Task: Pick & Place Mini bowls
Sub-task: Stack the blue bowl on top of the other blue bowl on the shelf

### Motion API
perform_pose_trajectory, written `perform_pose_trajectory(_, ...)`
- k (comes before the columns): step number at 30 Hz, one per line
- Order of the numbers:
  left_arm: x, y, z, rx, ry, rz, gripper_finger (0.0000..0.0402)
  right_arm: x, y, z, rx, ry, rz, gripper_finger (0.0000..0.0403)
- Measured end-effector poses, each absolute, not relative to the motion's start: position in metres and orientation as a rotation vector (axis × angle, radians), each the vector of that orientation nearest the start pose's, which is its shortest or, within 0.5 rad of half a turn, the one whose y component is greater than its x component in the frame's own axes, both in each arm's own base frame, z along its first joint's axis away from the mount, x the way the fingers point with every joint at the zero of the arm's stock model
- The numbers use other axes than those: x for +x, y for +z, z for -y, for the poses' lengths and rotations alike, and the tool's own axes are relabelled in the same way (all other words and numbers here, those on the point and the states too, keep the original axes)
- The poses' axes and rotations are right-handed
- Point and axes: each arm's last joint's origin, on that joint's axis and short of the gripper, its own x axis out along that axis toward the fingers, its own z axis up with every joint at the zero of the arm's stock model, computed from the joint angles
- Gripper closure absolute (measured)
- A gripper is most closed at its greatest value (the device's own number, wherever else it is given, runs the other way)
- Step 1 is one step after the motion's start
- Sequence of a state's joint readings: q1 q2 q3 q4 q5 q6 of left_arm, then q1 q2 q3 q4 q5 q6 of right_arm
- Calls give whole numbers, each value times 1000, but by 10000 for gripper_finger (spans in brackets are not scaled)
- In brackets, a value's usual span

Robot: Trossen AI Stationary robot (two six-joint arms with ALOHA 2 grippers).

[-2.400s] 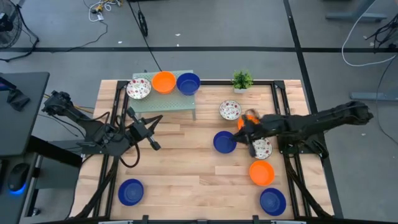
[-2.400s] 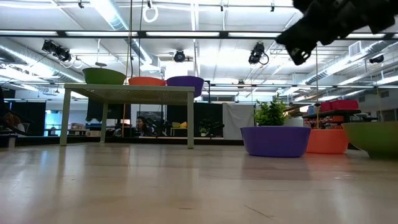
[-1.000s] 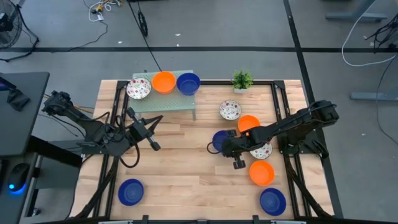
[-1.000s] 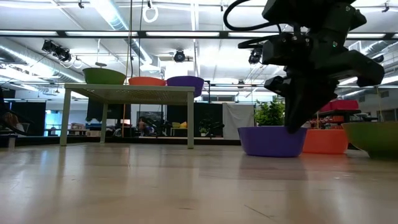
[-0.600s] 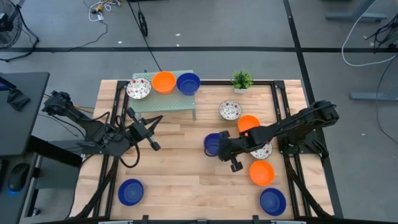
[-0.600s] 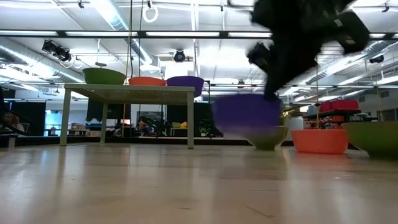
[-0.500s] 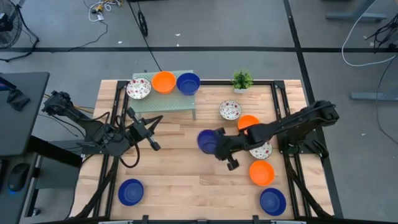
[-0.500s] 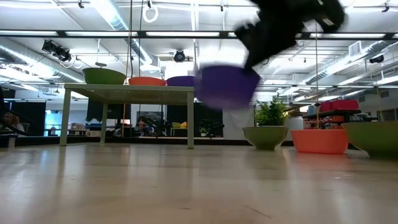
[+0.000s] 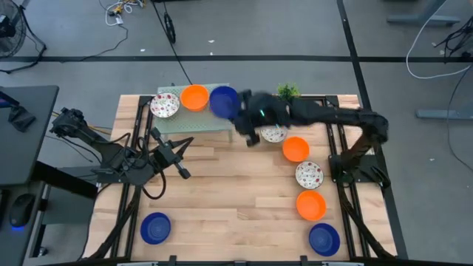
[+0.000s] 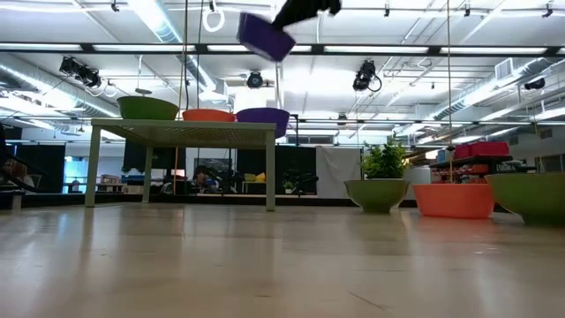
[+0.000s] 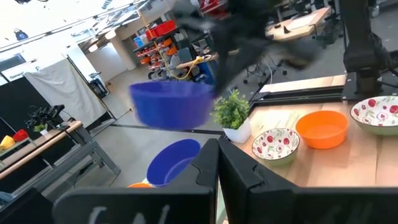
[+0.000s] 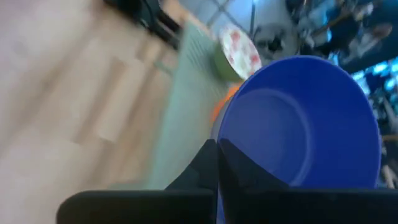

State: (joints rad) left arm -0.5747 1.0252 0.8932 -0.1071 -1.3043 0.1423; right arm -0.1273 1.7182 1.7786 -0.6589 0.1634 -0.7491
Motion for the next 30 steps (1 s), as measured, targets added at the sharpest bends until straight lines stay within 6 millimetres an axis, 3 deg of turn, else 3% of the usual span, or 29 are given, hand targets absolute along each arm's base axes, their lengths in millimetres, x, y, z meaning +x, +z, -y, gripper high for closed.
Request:
perform_pose_trajectory(5,189,338,89,334,716,-197,385,397,373,104,-699,-23,-794,403)
perform_pose_trajectory(9,189,339,89,334,716,-197,385,409,358,126,-663,17,-875,403)
perform_pose_trajectory(15,189,338,89,335,716,-197,385,417,344,137,-638,32,-936,403)
perform_pose_trajectory(30,189,338,89,335,716,-197,385,415,342,141,-605,30,-948,399)
